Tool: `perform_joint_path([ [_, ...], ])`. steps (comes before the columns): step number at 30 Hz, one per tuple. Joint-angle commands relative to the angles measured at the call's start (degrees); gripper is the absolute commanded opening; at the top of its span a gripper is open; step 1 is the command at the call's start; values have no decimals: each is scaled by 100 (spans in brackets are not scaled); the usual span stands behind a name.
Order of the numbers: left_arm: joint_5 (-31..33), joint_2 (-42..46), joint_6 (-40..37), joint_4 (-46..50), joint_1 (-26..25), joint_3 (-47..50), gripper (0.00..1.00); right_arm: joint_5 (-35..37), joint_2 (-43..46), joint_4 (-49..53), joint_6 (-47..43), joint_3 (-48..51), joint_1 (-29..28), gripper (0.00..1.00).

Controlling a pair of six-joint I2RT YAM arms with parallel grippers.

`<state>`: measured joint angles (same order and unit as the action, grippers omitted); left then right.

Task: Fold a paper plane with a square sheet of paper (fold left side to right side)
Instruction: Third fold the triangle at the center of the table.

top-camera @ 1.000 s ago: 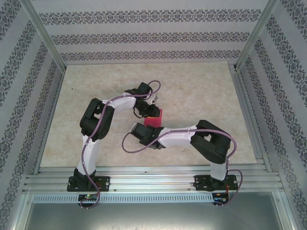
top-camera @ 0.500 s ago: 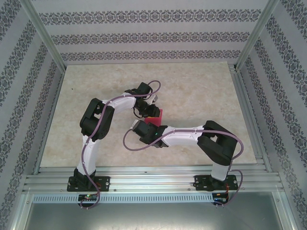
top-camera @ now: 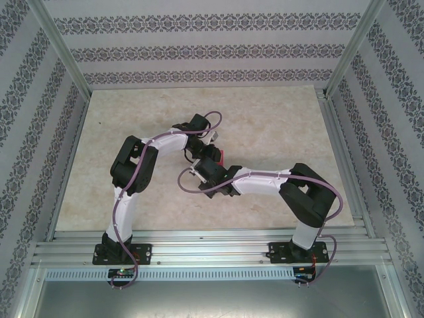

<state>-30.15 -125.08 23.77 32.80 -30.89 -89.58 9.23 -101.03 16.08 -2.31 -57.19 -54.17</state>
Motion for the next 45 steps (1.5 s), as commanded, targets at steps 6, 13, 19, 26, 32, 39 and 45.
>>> perform_joint_path([
  [6,29,-155,-65,-15,-67,13,37,-725,179,-225,376,218,329,0],
  [13,42,-159,-70,-1,-84,79,37,-1150,264,-418,520,358,572,0],
  [19,44,-168,-47,-37,-107,91,36,-1439,353,-460,711,434,755,0],
  [26,62,-166,-55,-13,-120,99,36,-2008,396,-685,982,596,1089,0],
  [32,53,-202,-30,-33,-134,96,36,-2360,391,-733,1103,649,1278,0],
  [39,53,-212,-38,-10,-133,74,36,-2705,372,-864,1206,766,1470,0],
  [45,53,-221,-30,-10,-144,66,36,-3017,409,-1053,1366,910,1664,0],
])
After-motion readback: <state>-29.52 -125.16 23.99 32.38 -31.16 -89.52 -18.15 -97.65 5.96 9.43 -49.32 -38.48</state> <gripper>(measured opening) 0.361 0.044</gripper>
